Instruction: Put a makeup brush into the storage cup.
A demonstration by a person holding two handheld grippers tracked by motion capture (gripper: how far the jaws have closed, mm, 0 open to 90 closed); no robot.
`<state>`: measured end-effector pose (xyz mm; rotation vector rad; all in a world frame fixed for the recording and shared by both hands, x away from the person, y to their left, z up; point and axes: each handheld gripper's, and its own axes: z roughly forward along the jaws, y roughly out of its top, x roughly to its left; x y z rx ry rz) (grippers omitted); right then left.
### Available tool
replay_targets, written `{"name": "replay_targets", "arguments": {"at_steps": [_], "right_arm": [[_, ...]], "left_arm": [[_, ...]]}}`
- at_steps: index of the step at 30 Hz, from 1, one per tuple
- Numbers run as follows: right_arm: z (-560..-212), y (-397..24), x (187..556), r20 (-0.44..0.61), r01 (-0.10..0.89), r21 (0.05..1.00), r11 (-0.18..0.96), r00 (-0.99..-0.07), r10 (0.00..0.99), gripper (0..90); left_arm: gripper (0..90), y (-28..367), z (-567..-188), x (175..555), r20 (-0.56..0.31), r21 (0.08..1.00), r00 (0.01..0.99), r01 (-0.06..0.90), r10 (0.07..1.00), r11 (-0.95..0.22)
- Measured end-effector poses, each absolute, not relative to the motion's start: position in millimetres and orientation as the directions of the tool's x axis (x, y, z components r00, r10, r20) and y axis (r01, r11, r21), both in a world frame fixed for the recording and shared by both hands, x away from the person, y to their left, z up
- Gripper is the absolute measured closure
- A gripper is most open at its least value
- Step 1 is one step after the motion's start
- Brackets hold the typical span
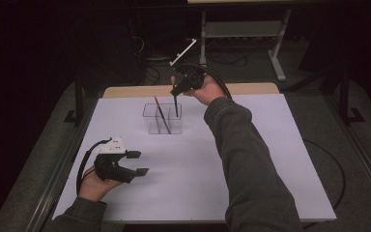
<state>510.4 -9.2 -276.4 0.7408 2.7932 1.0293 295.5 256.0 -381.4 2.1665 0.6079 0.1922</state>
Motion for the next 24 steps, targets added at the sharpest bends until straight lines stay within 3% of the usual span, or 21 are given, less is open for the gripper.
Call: {"name": "replay_targets", "arguments": {"at_steps": [24], "right_arm": [[-292.3,-4.9,507.3,0.102,0.427,0.623,0.656,-0.875,0.473,82.5]], "left_arm": [[29.9,255.4,-381.3,293.9,-0.071,0.771,0.870,0.358,0.487,-0.527]]}}
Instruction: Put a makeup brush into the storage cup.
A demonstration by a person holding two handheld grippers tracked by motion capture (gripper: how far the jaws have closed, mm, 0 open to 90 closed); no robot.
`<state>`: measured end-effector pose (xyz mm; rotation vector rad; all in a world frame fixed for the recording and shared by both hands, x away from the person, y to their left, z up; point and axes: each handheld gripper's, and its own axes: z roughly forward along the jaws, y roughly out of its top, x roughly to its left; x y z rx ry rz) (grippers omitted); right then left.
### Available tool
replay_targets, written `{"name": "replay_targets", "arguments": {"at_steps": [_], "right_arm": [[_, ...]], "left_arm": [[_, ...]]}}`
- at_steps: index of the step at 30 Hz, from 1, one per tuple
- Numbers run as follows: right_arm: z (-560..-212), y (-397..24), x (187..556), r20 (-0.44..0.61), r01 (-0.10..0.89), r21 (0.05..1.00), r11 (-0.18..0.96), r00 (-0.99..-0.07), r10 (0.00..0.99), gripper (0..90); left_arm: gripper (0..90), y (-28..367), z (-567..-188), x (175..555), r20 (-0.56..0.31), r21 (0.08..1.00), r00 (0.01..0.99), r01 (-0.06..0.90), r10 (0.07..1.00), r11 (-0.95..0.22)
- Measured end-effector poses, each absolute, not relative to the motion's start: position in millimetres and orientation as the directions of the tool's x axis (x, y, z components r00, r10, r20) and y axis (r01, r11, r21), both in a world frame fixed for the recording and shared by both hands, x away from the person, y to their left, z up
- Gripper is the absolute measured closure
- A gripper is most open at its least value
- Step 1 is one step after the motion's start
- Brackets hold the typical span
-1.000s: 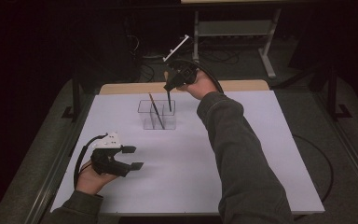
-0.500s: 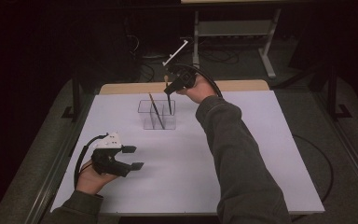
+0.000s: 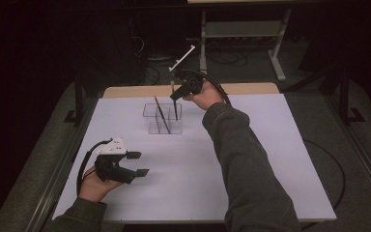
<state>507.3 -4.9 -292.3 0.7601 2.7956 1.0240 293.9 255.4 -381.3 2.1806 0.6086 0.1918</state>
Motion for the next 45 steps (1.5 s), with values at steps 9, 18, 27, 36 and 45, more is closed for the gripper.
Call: {"name": "replay_targets", "arguments": {"at_steps": [9,18,27,36,45], "right_arm": [[-298.5,-1.1,506.1,0.105,0.427,0.613,0.665,-0.878,0.467,82.5],[-304.5,-2.7,505.1,0.112,0.433,0.612,0.662,-0.876,0.469,82.4],[-307.9,-3.7,503.8,0.113,0.438,0.608,0.663,-0.873,0.474,82.3],[-314.3,-3.2,503.3,0.118,0.445,0.597,0.667,-0.872,0.476,82.2],[-321.5,-2.4,503.3,0.118,0.444,0.586,0.677,-0.874,0.472,82.2]], "left_arm": [[29.9,255.7,-381.1,292.9,-0.083,0.775,0.865,0.368,0.494,-0.514],[29.9,255.7,-381.2,292.9,-0.083,0.775,0.866,0.367,0.493,-0.514],[29.9,256.7,-381.3,293.5,-0.079,0.775,0.867,0.364,0.493,-0.516],[29.9,257.3,-381.0,293.4,-0.078,0.776,0.866,0.364,0.493,-0.516],[29.9,257.9,-381.5,294.2,-0.077,0.774,0.867,0.362,0.492,-0.519]]}}
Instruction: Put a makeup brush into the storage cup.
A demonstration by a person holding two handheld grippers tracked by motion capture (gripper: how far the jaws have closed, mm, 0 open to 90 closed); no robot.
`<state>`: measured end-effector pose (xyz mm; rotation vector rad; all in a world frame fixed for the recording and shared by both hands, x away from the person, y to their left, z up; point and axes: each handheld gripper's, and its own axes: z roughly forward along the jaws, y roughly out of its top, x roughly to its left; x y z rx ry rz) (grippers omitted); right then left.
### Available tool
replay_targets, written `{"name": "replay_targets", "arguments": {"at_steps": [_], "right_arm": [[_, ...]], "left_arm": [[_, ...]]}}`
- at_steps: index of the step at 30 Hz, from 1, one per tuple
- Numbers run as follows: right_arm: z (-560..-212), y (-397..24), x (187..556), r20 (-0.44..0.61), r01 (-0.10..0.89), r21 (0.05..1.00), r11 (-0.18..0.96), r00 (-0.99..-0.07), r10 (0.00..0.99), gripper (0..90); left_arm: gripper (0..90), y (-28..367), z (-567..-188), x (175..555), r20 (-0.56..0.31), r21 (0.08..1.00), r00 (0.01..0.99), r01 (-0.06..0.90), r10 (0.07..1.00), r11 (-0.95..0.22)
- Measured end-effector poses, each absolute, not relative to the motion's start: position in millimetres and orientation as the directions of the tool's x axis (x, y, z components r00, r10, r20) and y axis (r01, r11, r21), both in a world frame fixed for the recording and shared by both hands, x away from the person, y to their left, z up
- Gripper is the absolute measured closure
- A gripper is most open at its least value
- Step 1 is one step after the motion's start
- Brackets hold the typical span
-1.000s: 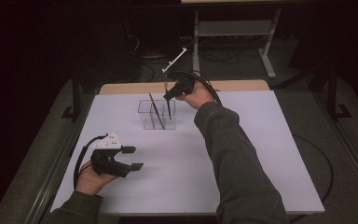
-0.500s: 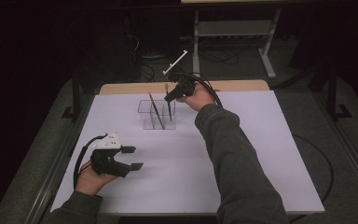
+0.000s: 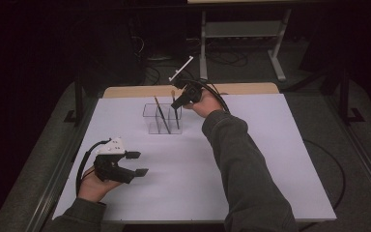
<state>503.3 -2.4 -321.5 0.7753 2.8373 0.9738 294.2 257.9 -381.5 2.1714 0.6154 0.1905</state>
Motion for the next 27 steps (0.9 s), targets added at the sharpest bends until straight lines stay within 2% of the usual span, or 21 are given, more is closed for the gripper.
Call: {"name": "replay_targets", "arguments": {"at_steps": [4,5,6,7,27], "right_arm": [[-326.0,-2.7,503.7,0.123,0.451,0.571,0.686,-0.873,0.471,81.5],[-327.1,-2.5,504.0,0.124,0.454,0.564,0.690,-0.873,0.472,77.6],[-328.3,-1.9,504.4,0.124,0.463,0.552,0.693,-0.868,0.481,69.3],[-328.7,-1.6,504.6,0.117,0.464,0.548,0.696,-0.866,0.486,68.5],[-324.6,-27.3,493.9,0.152,0.477,0.594,0.647,-0.857,0.492,63.9]], "left_arm": [[29.9,257.7,-381.7,294.2,-0.078,0.774,0.867,0.364,0.492,-0.519],[29.9,257.7,-381.7,294.1,-0.080,0.774,0.867,0.365,0.493,-0.517],[29.9,257.7,-381.7,294.1,-0.079,0.774,0.866,0.365,0.493,-0.517],[29.9,257.9,-381.6,294.1,-0.078,0.775,0.866,0.365,0.494,-0.516],[29.6,256.7,-383.0,294.0,-0.085,0.775,0.861,0.373,0.501,-0.510]]}}
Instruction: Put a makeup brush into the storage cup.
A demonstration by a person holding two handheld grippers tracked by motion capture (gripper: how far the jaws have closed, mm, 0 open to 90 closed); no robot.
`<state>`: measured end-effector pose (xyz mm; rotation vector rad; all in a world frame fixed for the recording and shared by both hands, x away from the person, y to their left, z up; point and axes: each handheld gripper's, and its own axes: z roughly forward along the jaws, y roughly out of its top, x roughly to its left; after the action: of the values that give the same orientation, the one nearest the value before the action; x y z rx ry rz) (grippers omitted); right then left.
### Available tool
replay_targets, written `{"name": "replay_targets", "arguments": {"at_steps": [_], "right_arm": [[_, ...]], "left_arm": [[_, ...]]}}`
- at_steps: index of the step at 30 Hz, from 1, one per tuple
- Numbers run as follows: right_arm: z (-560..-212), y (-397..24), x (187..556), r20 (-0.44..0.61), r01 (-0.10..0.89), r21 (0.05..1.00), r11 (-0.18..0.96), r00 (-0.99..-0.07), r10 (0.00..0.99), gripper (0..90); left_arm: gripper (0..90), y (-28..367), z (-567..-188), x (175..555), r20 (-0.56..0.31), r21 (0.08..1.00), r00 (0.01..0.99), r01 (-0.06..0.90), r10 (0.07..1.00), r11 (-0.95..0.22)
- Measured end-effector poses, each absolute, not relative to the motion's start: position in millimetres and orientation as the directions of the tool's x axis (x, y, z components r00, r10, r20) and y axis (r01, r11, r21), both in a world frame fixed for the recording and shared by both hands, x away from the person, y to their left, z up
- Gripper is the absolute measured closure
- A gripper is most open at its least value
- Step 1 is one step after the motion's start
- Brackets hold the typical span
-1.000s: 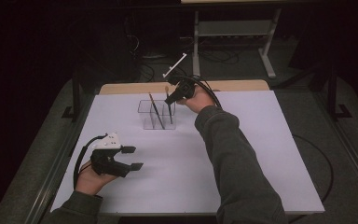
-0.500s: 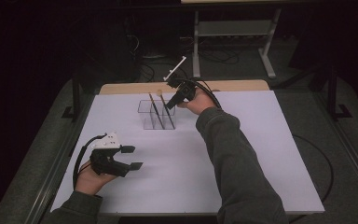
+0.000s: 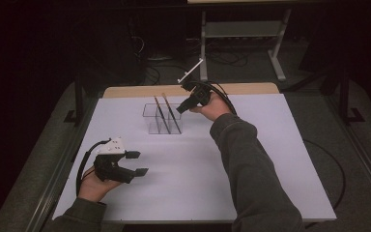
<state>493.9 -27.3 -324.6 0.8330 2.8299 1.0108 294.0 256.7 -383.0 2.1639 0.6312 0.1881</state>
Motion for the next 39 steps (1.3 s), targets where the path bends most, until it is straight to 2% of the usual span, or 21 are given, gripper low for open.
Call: {"name": "replay_targets", "arguments": {"at_steps": [18,33,39], "right_arm": [[-322.1,-68.2,477.1,0.148,0.462,0.657,0.595,-0.853,0.500,60.9],[-327.2,-88.5,462.1,0.199,0.499,0.666,0.555,-0.835,0.513,58.7],[-328.5,-96.9,458.9,0.189,0.488,0.675,0.553,-0.839,0.510,57.9]], "left_arm": [[28.6,255.3,-384.8,294.8,-0.084,0.769,0.864,0.373,0.497,-0.519],[28.3,254.1,-387.1,295.5,-0.093,0.766,0.862,0.381,0.499,-0.517],[28.1,254.8,-387.6,296.6,-0.085,0.761,0.864,0.378,0.496,-0.528]]}}
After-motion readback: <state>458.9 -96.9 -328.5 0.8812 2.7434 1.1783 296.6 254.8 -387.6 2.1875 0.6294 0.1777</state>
